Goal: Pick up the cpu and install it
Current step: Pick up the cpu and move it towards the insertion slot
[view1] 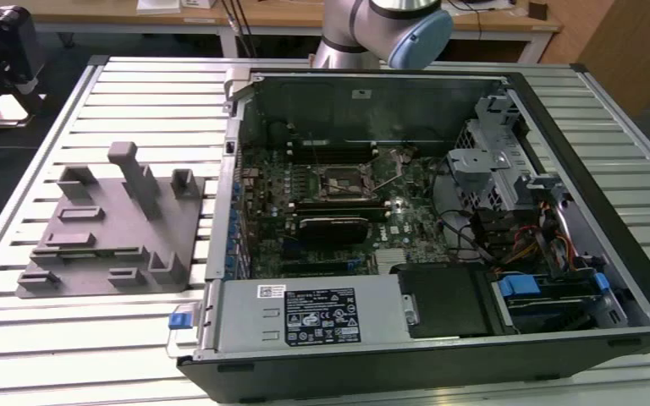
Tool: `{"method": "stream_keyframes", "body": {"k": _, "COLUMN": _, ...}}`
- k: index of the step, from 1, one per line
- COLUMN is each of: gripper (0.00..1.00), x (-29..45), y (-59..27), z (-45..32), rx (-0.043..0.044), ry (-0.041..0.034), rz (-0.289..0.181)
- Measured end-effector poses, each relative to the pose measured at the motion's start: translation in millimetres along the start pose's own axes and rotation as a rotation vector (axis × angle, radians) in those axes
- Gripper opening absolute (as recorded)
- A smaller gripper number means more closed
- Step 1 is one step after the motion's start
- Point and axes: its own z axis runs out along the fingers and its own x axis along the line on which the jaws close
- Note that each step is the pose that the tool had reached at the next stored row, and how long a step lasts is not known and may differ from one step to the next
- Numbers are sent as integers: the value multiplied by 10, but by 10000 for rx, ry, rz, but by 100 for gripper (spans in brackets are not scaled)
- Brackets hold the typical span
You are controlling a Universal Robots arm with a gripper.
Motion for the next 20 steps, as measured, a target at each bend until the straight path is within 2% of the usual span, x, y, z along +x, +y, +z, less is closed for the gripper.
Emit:
{"method": "stream_keyframes", "body": {"k": 16, "gripper": 53, "x": -167, "y": 5, "z": 6, "rx": 0, "ry": 0, "rz": 0}}
{"method": "stream_keyframes", "body": {"k": 17, "gripper": 53, "x": -213, "y": 7, "z": 7, "rx": 0, "ry": 0, "rz": 0}}
{"method": "stream_keyframes", "body": {"k": 20, "gripper": 53, "x": -274, "y": 9, "z": 9, "rx": 0, "ry": 0, "rz": 0}}
